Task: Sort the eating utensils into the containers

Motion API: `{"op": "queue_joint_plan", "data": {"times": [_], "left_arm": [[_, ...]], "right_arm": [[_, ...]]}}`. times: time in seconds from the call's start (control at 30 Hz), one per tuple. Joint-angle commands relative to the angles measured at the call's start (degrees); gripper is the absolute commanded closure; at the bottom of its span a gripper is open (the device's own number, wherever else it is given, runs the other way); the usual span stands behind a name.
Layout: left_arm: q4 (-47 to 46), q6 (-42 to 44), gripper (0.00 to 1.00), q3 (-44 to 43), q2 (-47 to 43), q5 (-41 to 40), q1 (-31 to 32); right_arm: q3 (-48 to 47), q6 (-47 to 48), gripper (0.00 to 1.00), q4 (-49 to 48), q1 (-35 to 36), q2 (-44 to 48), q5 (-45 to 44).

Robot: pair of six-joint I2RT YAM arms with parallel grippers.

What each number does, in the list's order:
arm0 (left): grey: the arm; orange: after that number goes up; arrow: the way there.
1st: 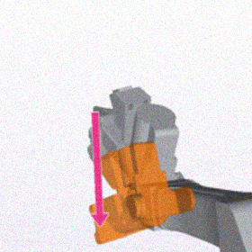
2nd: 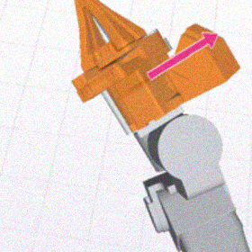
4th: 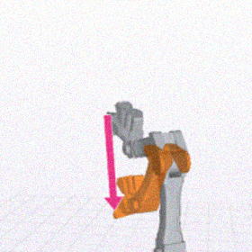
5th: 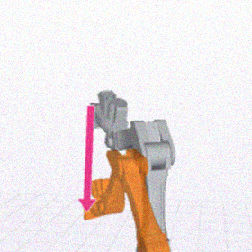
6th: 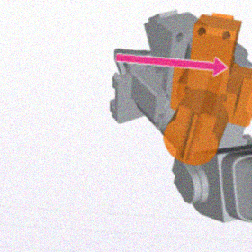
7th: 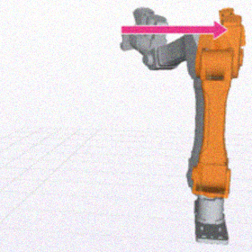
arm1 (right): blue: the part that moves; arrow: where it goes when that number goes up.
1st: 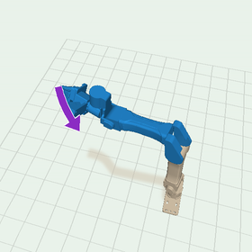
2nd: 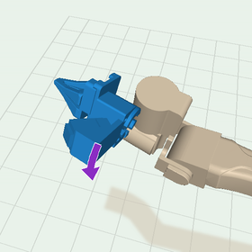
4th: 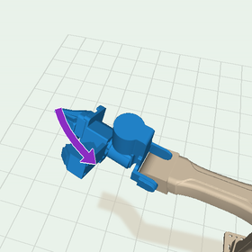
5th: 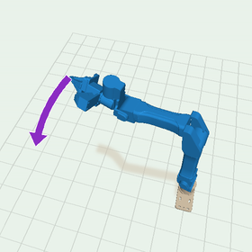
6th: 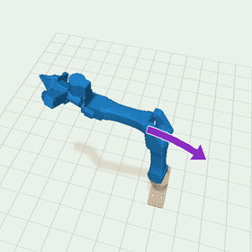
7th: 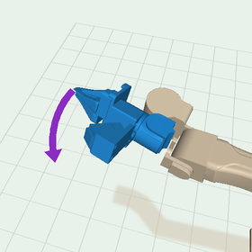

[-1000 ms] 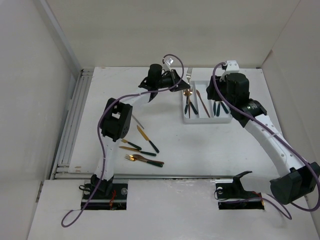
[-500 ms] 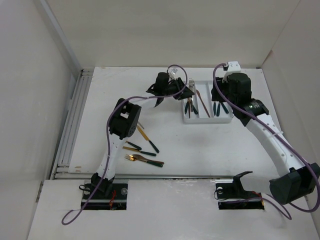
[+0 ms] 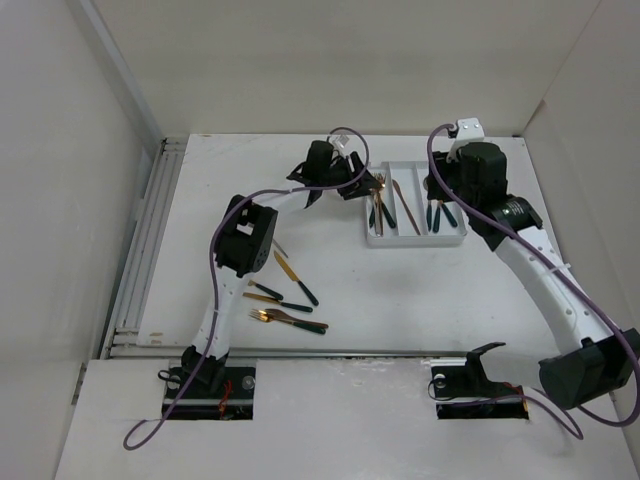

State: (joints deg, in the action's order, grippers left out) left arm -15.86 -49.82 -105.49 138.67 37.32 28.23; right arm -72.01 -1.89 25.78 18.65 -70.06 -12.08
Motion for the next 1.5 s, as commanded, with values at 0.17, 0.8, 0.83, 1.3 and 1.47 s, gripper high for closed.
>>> {"op": "queue_joint_plan", "data": {"times": [0.17,0.8,0.83,1.3,1.47], "left_arm": [[9.7,7.5,0.47,-8.2,-4.3,-0.3,-0.2],[39.9,32.8,0.47,17.5,-42.2,-48.3,-27.2],[39.3,32.1,0.47,21.3,-45.3,-48.3,-31.3],[36.0,32.6,0.46,26.9,-54.0,-44.5,-45.6],[35.5,32.0,0.46,27.5,-54.6,-45.6,-46.2]], "right_arm": [[-3.5,1.0,0.43,-0.7,-0.5,2.9,0.1],[-7.4,-2.8,0.30,-4.0,29.5,-20.7,1.4],[-8.4,-3.6,0.30,-3.5,32.5,-22.5,2.0],[-11.7,-12.0,0.37,0.7,40.8,-42.2,6.8],[-9.3,-11.4,0.37,-2.1,40.8,-45.1,7.4]]}}
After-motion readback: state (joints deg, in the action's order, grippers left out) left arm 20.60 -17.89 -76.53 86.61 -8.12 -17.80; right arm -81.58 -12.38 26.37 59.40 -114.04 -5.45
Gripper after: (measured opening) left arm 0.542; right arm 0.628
